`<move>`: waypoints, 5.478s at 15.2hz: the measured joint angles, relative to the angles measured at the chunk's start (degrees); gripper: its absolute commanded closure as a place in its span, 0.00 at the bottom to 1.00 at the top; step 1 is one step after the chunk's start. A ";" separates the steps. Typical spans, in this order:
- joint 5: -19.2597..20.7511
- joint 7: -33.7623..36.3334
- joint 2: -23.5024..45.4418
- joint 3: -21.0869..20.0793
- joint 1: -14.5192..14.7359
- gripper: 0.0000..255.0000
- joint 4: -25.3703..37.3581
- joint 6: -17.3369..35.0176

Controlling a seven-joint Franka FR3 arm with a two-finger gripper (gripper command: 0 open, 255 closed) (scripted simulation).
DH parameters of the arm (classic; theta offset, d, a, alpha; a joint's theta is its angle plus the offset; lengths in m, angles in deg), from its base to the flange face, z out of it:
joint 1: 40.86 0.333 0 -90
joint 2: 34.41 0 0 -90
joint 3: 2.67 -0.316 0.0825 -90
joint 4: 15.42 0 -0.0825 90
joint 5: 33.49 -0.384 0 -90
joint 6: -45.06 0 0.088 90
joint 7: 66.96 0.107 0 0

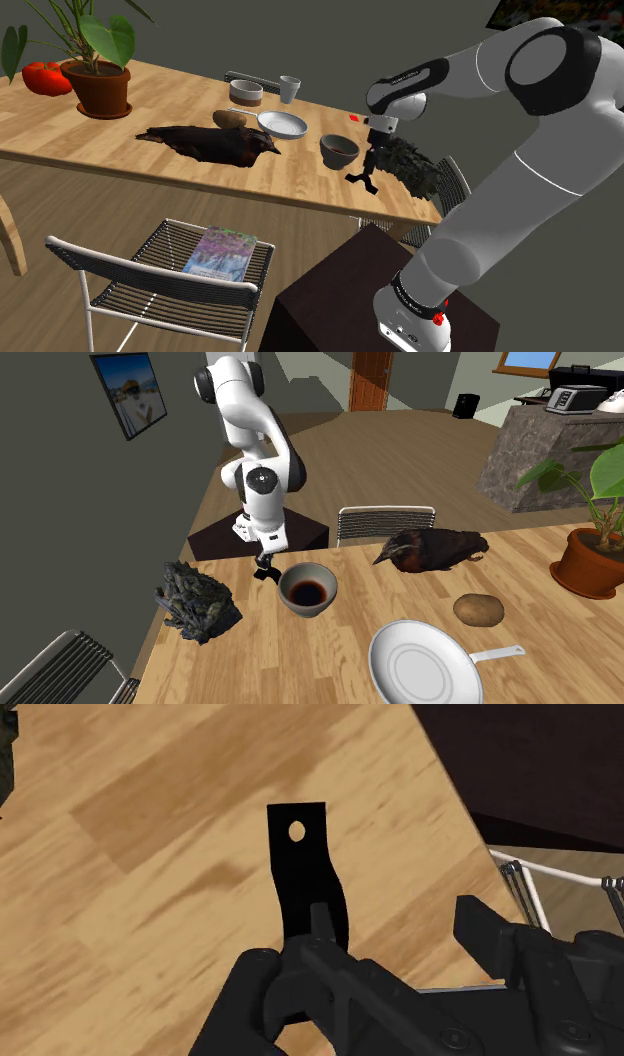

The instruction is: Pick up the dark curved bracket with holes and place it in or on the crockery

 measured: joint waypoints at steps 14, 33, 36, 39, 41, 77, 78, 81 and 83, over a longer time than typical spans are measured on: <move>29.54 33.10 -5.33 -11.09 -2.66 0.00 -14.47 20.67; 28.98 32.06 -8.23 -11.46 -2.51 0.00 -13.48 17.09; 22.29 22.66 -10.00 -6.23 -2.10 0.00 -12.64 17.29; 14.43 10.82 -10.16 -0.42 -0.96 0.00 -11.62 17.82; 13.24 9.26 -9.16 0.58 -0.61 0.00 -12.16 19.47; 13.93 9.57 -14.30 -1.06 -1.24 1.00 -8.32 10.86; 13.93 9.58 -14.69 -1.25 -1.26 1.00 -7.77 9.93; 13.98 9.73 -15.93 -1.85 -1.36 1.00 -6.40 7.36; 14.02 9.85 -16.89 -2.32 -1.44 1.00 -5.43 5.45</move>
